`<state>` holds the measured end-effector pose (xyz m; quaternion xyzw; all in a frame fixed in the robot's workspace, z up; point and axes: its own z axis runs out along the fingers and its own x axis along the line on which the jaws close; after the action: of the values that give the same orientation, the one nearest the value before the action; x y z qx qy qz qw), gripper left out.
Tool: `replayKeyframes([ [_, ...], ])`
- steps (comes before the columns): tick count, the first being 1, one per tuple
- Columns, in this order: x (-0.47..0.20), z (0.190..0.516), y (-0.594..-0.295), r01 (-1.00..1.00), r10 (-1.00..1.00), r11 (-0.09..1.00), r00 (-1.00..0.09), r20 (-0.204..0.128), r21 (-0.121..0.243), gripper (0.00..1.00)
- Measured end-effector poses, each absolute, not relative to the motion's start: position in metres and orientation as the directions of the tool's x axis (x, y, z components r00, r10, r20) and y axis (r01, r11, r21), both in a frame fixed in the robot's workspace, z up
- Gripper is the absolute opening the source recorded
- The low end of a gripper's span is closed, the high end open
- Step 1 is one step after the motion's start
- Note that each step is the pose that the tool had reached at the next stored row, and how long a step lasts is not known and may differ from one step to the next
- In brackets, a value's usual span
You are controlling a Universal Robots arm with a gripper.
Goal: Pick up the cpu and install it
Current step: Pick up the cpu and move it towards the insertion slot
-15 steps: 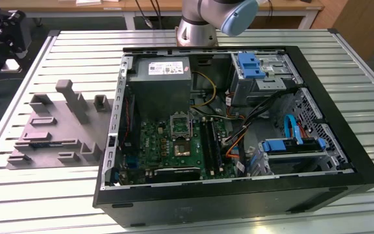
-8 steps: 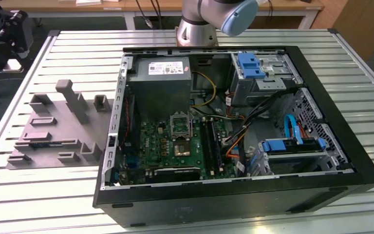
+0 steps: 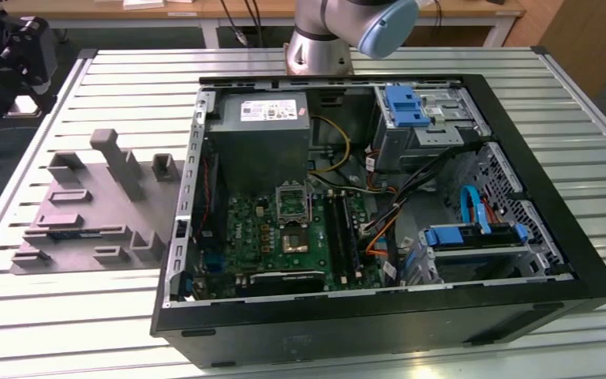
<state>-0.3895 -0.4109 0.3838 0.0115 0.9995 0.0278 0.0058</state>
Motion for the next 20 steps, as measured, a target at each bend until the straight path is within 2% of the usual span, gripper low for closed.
replayKeyframes([
  [20,-0.378,0.384,-0.411,0.023,0.023,0.998,-1.0,-0.011,0.056,0.47],
])
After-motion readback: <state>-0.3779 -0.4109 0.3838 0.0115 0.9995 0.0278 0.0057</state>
